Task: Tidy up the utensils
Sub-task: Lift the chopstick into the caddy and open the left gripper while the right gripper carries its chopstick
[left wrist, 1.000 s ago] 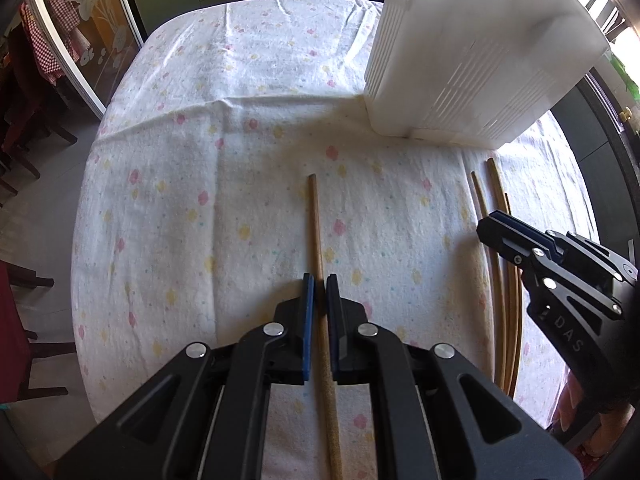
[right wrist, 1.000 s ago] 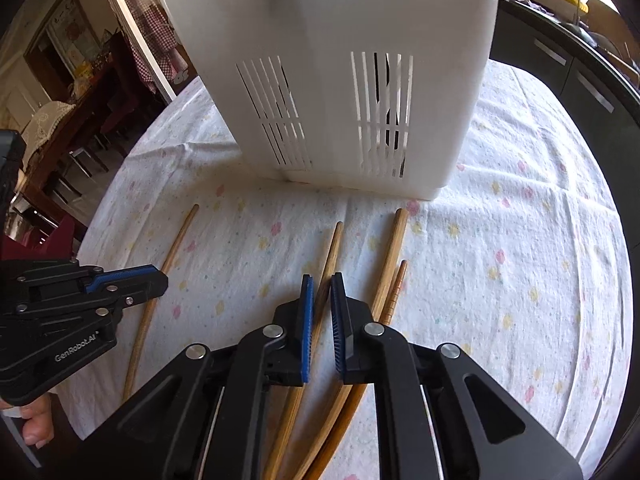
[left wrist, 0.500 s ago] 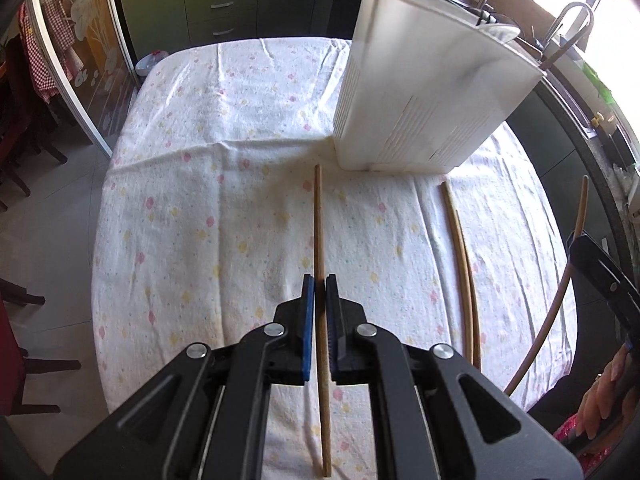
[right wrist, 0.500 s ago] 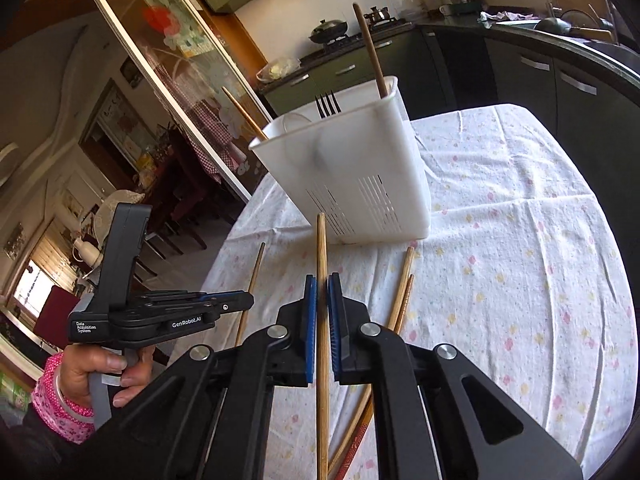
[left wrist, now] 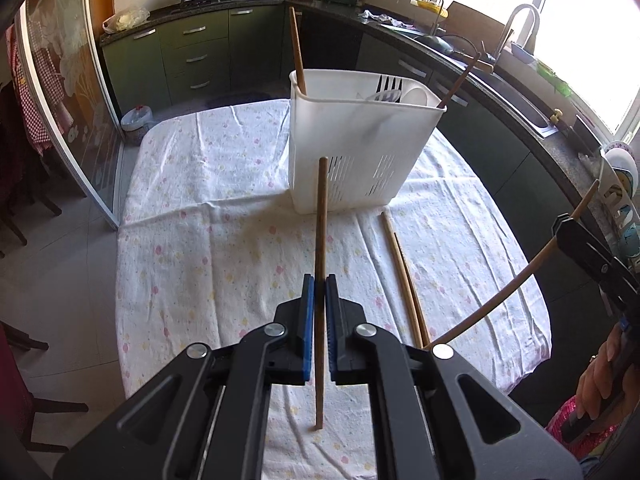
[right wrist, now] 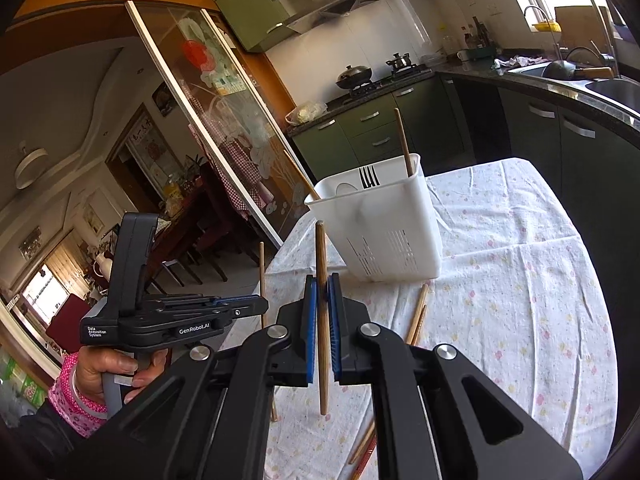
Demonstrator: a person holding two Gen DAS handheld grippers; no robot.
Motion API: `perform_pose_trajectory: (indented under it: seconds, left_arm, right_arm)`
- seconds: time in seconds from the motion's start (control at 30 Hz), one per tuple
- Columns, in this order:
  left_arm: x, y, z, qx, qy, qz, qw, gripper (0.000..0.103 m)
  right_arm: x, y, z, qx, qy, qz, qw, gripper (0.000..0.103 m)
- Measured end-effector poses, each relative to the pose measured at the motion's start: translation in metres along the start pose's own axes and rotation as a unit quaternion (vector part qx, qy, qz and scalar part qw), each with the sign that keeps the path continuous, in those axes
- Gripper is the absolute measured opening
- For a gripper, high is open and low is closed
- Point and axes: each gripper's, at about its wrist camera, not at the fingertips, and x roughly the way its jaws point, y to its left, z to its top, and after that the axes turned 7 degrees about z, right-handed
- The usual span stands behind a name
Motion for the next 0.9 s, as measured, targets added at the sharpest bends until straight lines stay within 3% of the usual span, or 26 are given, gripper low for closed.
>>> perform_pose_trajectory:
  seconds: [0.47, 0.7, 0.9]
  left_arm:
    - [-0.073, -0.015, 0.03, 0.012, -0.101, -0.02, 0.9946, 0.005]
    - [-0.12, -0.026, 0.075, 0.008, -0.182, -0.02, 0.9831, 0.005]
    - [-0.131, -0.033, 0.115, -0.011, -0.231, -0.008, 0.9727, 0.005]
  right_arm:
    - [-0.029, 0.02, 0.008, -0.03, -0.032, -0.003, 0.999, 0.007]
    - [-0.037, 0.022, 0.008, -0.031, -0.036, -0.006, 0.999, 0.007]
    - [-0.042, 0.018, 0.009, -0.03, -0.039, -0.009, 0.999, 0.007]
